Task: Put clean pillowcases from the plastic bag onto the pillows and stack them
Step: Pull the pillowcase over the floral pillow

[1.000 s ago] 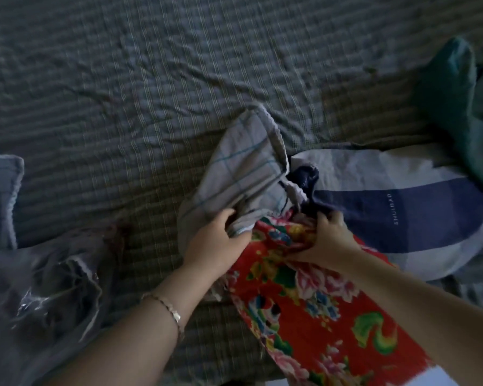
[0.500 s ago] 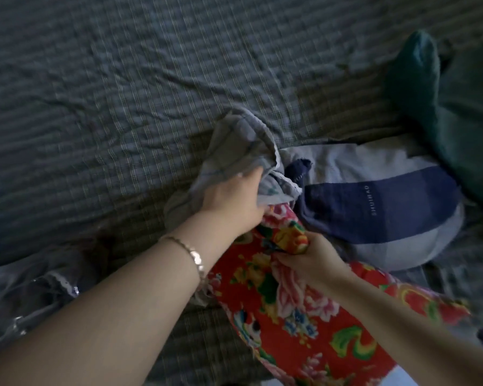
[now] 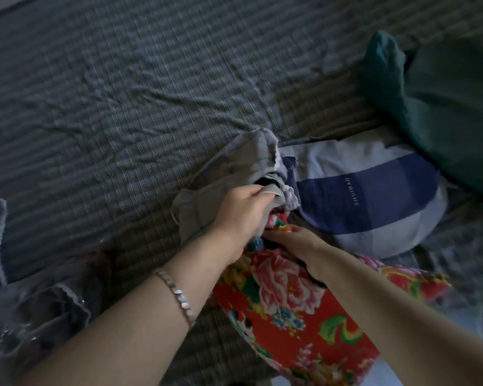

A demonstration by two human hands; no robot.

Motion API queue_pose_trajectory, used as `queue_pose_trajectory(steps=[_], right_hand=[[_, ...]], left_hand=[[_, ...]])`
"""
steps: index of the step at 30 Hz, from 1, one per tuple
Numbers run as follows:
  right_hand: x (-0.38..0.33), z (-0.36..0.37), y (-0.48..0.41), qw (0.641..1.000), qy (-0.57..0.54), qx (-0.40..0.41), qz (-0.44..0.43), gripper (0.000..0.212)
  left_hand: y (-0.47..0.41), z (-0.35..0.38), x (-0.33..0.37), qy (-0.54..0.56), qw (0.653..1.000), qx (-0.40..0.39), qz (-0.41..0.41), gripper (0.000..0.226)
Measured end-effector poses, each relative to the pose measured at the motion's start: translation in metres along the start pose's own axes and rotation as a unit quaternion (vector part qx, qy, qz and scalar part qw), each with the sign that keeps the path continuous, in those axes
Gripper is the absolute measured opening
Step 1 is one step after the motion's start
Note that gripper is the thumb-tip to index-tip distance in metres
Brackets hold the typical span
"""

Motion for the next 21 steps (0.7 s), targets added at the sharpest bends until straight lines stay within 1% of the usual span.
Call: queue_pose_trajectory(steps=[1,2,3,4,5,6,7,8,9,10,11,12,13,14,15,17,18,20,21], right_hand=[[-0.001,0.001,-0.003,0.999,-0.016,0.015,-0.035,0.018],[-0.003,0.002,-0.003,0.996,-0.028,0.03,-0.076,0.015],[-0.005,0.002,-0.002,0.991,-0.031,0.039,-0.128,0.011],[-0.006,0.003,-0.001,0.982,-0.009,0.053,-0.183,0.009],[-0.007,0.005,0.002,0.968,0.04,0.074,-0.238,0.009],[-0.006,0.007,0.006,0.949,0.097,0.095,-0.284,0.008],[-0.005,0.01,0.009,0.928,0.143,0.112,-0.325,0.006],[-0.005,0.013,0.012,0.907,0.175,0.126,-0.363,0.005],[-0.005,0.014,0.014,0.888,0.196,0.139,-0.391,0.007],[-0.006,0.014,0.016,0.875,0.207,0.153,-0.41,0.011],[-0.007,0.013,0.017,0.867,0.205,0.168,-0.423,0.016],[-0.007,0.011,0.017,0.865,0.187,0.189,-0.426,0.025],[-0.006,0.008,0.018,0.87,0.154,0.212,-0.417,0.035],[-0.003,0.004,0.016,0.879,0.116,0.232,-0.399,0.04],[0.001,0.001,0.014,0.888,0.087,0.253,-0.373,0.039],[0.009,-0.001,0.014,0.899,0.051,0.301,-0.315,0.028],[0.012,-0.002,0.014,0.903,0.014,0.315,-0.291,0.021],[0.014,-0.005,0.015,0.909,-0.052,0.326,-0.253,0.01],[0.012,-0.007,0.015,0.91,-0.064,0.333,-0.238,0.005]], left_hand=[[-0.001,-0.007,0.001,0.013,1.0,0.01,0.003,0.024],[-0.004,-0.016,0.004,-0.002,0.999,0.026,0.024,0.02],[-0.006,-0.026,0.008,-0.054,0.996,0.045,0.062,0.018],[-0.008,-0.034,0.011,-0.134,0.983,0.063,0.107,0.017],[-0.009,-0.039,0.015,-0.243,0.957,0.071,0.142,0.019],[-0.006,-0.038,0.017,-0.352,0.918,0.071,0.165,0.022],[-0.003,-0.034,0.017,-0.438,0.877,0.064,0.188,0.023],[0.001,-0.026,0.017,-0.483,0.847,0.054,0.216,0.02],[0.006,-0.018,0.015,-0.501,0.829,0.047,0.243,0.02],[0.01,-0.01,0.013,-0.489,0.829,0.046,0.269,0.022],[0.014,-0.005,0.009,-0.453,0.842,0.04,0.291,0.025],[0.017,-0.001,0.005,-0.403,0.86,0.031,0.31,0.028],[0.019,0.002,0.001,-0.362,0.872,0.016,0.329,0.03],[0.02,0.005,-0.005,-0.337,0.875,-0.003,0.347,0.031],[0.021,0.007,-0.011,-0.325,0.875,-0.022,0.357,0.033],[0.019,0.011,-0.022,-0.319,0.875,-0.041,0.361,0.036],[0.017,0.012,-0.026,-0.318,0.876,-0.04,0.362,0.037],[0.014,0.015,-0.029,-0.309,0.879,-0.023,0.362,0.037],[0.015,0.016,-0.029,-0.303,0.881,-0.012,0.362,0.038]])
Point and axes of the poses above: each hand's wrist, its own y-axis away from the middle knuckle, its own z-axis out of the palm, x = y × z, the point moved 2 cm from there along -y, towards the middle knuckle, and after that the axes turned 2 degrees about -z, right-handed, at the moved point
